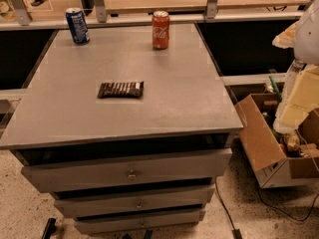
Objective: Pick pepsi can
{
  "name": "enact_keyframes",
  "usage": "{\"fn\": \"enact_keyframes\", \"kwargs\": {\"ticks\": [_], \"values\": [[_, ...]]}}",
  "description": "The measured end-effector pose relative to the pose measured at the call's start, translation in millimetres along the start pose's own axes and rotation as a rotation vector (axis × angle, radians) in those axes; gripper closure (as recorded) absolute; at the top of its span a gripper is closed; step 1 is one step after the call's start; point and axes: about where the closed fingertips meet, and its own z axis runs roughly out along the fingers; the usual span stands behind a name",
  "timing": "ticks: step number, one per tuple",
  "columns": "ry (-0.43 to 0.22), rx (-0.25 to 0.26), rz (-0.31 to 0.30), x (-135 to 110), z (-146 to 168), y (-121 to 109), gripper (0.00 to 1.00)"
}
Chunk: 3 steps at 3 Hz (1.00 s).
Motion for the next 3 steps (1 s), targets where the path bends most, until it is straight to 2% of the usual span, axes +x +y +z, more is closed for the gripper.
{"fn": "enact_keyframes", "kwargs": {"ticks": [1,2,3], "values": [[0.0,0.0,0.0,0,0,0,0.0],[-0.042,0.021,0.034,-16,-7,-12,0.0],[-0.098,0.055,0.077,-53,-16,-30,0.0]]}}
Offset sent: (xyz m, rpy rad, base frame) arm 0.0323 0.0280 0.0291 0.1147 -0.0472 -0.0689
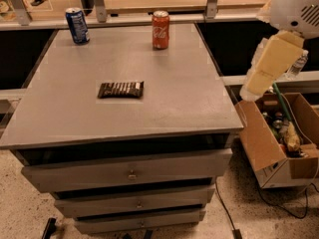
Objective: Pick pepsi can
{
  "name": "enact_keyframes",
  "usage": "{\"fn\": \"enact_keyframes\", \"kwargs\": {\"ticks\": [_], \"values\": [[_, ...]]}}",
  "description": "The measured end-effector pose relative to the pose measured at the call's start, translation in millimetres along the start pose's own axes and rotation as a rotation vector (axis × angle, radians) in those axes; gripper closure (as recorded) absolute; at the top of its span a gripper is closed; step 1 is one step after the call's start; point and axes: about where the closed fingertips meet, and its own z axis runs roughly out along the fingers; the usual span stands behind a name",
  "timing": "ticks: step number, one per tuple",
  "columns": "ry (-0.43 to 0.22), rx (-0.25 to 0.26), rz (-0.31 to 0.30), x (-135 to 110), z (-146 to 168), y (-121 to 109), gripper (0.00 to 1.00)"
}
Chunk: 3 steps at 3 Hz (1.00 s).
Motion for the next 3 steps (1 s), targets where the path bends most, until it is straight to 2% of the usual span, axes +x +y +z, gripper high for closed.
{"fn": "enact_keyframes", "kwargs": {"ticks": [1,2,3], "values": [[-0.053,0.013,0.078,-41,4,-12,0.0],[-0.123,0.02,0.209,-77,10,-12,0.0],[-0.177,0.045,0.315,-96,13,-9,0.0]]}}
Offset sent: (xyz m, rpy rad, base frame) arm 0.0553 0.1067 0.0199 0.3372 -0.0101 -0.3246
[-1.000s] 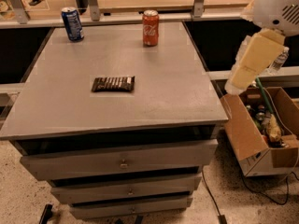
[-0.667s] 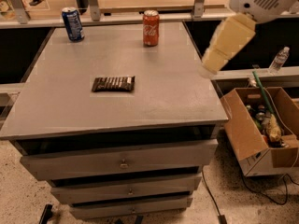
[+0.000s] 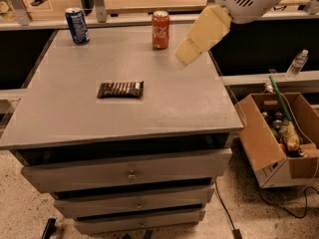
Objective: Pick pepsi can
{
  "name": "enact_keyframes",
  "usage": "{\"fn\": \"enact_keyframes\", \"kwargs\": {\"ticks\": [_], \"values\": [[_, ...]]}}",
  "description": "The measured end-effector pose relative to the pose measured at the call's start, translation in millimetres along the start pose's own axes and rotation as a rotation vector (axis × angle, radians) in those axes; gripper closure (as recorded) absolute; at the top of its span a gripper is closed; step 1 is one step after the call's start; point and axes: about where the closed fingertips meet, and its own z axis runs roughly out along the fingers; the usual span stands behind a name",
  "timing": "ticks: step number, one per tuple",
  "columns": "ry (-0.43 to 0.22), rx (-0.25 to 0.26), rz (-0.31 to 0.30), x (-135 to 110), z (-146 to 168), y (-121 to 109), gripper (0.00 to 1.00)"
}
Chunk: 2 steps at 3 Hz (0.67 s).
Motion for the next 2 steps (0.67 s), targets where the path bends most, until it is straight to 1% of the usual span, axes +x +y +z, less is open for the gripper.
{"fn": "enact_keyframes", "kwargs": {"ticks": [1,2], "values": [[-0.051,0.029,0.047,-1.4,1.0,6.7,0.0],[-0.109,0.119,0.058,-5.7,-8.3,8.4,0.0]]}}
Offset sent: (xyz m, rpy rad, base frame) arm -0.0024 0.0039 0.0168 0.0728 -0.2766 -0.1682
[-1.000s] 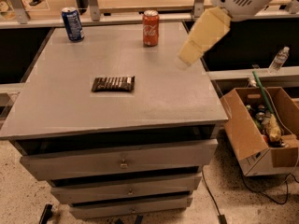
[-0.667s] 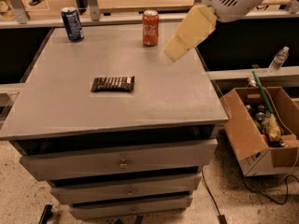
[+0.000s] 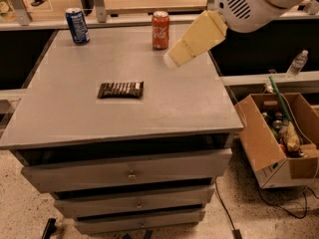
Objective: Pick pepsi can
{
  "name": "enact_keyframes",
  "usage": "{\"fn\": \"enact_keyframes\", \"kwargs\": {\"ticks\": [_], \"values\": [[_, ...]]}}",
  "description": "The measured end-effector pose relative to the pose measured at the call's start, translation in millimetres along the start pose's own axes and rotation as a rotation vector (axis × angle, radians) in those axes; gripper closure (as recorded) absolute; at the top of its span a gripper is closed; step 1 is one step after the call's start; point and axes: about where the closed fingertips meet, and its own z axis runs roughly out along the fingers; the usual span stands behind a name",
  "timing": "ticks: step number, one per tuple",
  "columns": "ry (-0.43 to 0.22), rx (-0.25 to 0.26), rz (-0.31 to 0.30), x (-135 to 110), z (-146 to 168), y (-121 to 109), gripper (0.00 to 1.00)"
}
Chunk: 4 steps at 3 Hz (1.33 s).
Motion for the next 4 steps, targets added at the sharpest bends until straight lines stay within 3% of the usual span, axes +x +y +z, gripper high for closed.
{"fn": "enact_keyframes", "kwargs": {"ticks": [1,2,3,4], "values": [[-0.086,0.086,0.01,-18,-4,-3,0.0],[-0.173,0.13,0.018,-27,3,-14,0.0],[-0.175,0.131,0.015,-28,2,-13,0.0],[-0.215,0.089,0.035,-32,21,-4,0.0]]}}
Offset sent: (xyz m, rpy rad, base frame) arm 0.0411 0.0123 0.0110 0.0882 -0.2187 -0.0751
